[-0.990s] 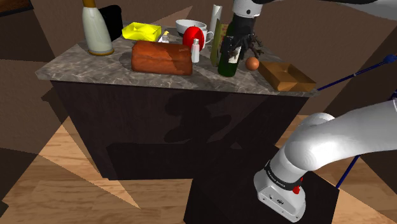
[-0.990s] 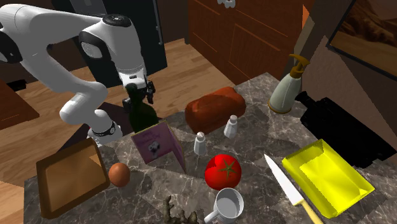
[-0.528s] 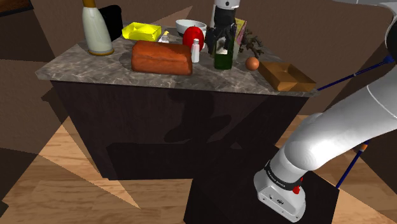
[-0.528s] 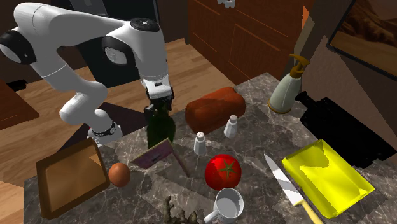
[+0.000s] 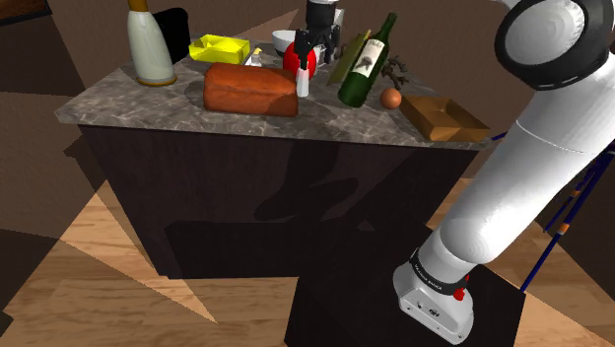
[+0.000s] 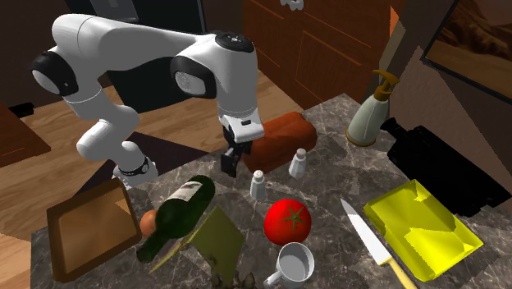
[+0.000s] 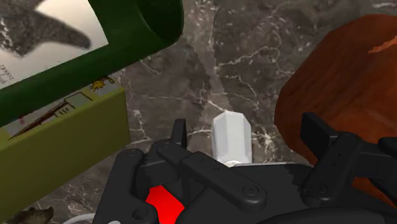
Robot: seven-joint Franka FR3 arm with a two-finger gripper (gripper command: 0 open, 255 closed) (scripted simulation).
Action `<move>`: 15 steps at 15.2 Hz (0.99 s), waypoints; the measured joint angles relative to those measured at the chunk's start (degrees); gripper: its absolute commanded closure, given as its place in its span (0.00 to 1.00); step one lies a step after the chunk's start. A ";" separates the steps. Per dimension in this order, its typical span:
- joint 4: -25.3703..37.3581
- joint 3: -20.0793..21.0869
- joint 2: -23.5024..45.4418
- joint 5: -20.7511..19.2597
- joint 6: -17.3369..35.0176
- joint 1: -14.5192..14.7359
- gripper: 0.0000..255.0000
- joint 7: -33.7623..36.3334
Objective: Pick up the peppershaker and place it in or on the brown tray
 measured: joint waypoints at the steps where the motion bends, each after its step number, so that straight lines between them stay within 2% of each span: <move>1: 3.23 0.00 2.40 -0.05 -0.81 0.00 0.00 -0.13; 4: 14.37 -0.16 10.84 -0.16 -3.55 -0.17 0.00 -0.94; 5: 15.52 -0.15 11.93 -0.18 -3.69 -0.15 0.00 -0.93; 15: 10.18 -0.25 11.85 -0.20 1.61 -0.38 0.00 -0.77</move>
